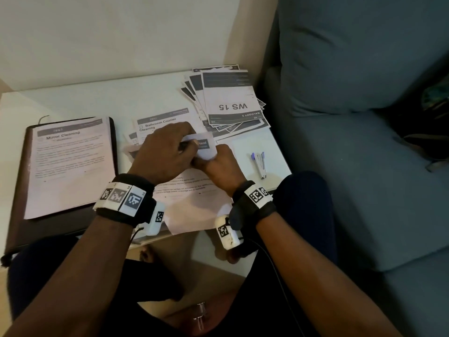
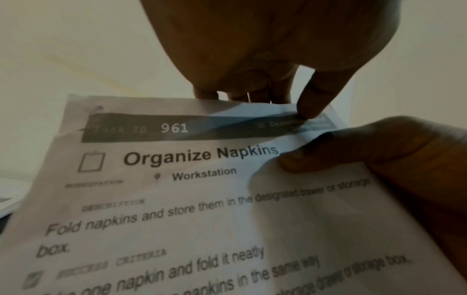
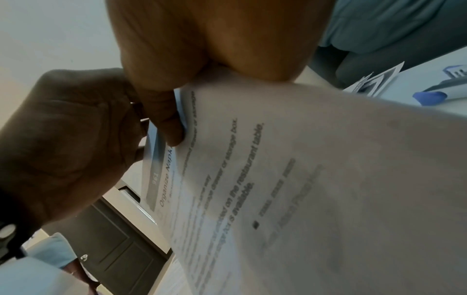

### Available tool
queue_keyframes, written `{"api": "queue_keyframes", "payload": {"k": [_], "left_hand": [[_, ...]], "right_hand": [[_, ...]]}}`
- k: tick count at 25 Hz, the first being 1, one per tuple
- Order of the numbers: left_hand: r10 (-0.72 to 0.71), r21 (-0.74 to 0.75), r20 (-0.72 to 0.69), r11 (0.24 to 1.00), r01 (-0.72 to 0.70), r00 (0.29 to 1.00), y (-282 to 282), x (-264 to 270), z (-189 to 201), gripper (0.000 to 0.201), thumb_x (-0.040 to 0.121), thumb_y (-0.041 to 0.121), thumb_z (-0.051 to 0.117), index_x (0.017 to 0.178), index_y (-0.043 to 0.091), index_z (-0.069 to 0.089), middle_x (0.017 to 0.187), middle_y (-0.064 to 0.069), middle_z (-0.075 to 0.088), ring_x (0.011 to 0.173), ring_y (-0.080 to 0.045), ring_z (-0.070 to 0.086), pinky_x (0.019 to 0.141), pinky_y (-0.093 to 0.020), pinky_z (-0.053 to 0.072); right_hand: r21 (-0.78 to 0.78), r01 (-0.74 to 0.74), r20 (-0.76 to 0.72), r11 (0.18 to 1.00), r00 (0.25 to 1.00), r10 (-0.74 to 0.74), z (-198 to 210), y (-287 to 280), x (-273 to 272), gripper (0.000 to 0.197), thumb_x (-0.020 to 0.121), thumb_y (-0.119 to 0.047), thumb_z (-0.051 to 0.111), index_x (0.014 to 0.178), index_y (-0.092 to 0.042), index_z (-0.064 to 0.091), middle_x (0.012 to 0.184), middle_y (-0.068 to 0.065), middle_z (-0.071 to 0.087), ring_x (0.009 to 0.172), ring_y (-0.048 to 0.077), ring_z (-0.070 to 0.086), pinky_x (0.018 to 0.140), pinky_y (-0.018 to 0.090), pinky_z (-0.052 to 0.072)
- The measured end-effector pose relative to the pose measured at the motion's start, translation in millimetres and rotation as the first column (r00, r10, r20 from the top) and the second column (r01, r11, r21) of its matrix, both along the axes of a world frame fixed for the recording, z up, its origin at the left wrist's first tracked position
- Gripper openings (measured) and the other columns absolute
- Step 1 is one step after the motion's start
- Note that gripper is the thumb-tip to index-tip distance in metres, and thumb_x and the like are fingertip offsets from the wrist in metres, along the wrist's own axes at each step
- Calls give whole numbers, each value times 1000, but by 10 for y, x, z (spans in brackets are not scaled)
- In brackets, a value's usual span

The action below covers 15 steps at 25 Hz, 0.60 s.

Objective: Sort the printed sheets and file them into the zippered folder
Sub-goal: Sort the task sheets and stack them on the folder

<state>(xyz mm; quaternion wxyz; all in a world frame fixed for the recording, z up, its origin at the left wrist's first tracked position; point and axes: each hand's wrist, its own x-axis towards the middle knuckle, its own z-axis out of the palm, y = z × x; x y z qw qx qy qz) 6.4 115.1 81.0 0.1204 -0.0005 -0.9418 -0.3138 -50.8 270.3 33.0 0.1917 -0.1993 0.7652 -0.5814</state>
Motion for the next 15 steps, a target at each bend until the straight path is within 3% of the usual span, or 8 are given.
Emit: {"api": "queue_keyframes", "payload": {"k": [8,10,13,15], "left_hand": [[-15,-34,135,999,20,991,25,-14,43,31,100,40,32,109,17,52,104,0,61,95,-22,55,88,-50,46],[-10,-62,145,998,19,989,3,-4,72,33,100,41,30,111,19,51,107,1,61,98,-22,55,90,-51,45],[44,-143,86,989,-32,995,19,-23,125,29,100,38,32,108,19,52,105,-1,64,95,-24,57,84,-44,39],[79,-167,28,983,-73,996,45,-49,156,24,101,34,36,105,17,53,102,-1,65,92,-24,57,81,-41,33]], "right_hand": [[-23,-13,53,1000,999,15,38,-54,-114,35,78,-21,83,111,-17,74,103,4,76,96,21,72,90,50,58],[-52,-32,47,998,998,34,87,-62,-102,34,82,-22,82,114,-18,72,104,2,75,96,17,71,89,43,59],[-79,-84,61,993,994,89,164,-60,-74,27,92,-31,72,118,-24,67,106,-5,73,97,10,69,88,31,55],[-141,-135,140,981,978,155,184,11,-68,28,95,-36,64,119,-23,68,108,0,73,102,18,69,92,39,53]]}}
